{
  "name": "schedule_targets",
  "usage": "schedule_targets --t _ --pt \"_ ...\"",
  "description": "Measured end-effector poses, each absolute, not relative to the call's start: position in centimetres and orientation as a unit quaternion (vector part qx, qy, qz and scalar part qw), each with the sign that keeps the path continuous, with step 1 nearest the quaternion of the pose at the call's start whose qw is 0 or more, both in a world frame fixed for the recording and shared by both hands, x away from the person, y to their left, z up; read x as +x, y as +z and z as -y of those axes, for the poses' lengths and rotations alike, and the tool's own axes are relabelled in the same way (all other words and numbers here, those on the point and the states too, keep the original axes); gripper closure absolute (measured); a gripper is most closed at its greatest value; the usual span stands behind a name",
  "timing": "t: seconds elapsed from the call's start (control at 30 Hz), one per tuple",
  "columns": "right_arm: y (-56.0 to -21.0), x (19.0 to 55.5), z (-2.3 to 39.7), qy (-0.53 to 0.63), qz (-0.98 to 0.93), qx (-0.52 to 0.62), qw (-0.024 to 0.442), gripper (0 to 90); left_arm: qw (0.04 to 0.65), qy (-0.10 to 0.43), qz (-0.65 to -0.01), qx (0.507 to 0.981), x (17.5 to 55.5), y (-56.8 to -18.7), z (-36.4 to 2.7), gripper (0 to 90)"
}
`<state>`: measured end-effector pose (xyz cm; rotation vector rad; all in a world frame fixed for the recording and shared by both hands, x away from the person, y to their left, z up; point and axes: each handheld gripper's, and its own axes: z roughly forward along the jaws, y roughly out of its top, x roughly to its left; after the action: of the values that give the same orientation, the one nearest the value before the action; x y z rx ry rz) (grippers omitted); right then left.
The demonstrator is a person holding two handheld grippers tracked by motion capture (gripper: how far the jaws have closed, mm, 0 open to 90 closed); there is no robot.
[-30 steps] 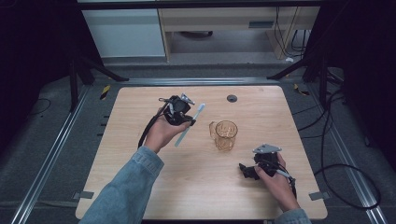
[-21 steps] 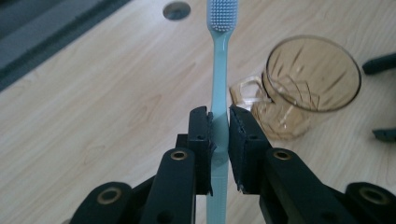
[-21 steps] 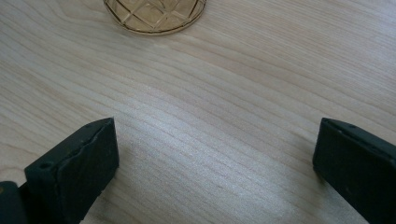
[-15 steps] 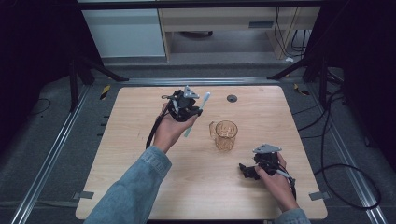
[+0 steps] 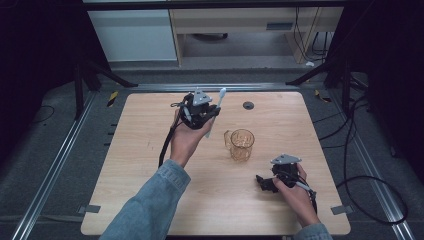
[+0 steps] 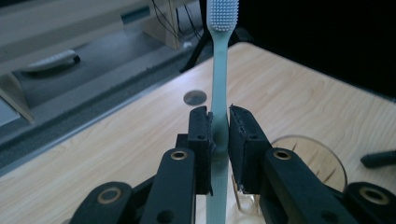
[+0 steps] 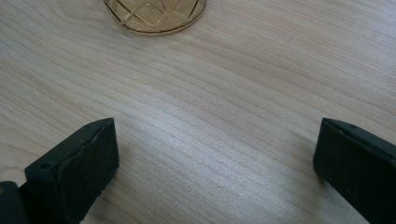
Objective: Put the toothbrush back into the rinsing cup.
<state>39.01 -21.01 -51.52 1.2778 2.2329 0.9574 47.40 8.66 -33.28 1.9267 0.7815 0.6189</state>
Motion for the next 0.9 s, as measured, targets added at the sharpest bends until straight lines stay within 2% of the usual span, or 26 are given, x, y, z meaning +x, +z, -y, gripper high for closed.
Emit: schedule_targets --t 0.47,0.9 --pt "-51.5 39.1 21.1 0.34 -0.795 0.46 0.199 0.4 0.534 0.317 -0.304 0.723 46.1 -33.5 -8.3 78.8" --pt "-51.5 39.2 21.1 0.339 -0.795 0.462 0.2 0.4 0.563 0.333 -0.313 0.689 45.5 -35.1 -8.1 78.8"
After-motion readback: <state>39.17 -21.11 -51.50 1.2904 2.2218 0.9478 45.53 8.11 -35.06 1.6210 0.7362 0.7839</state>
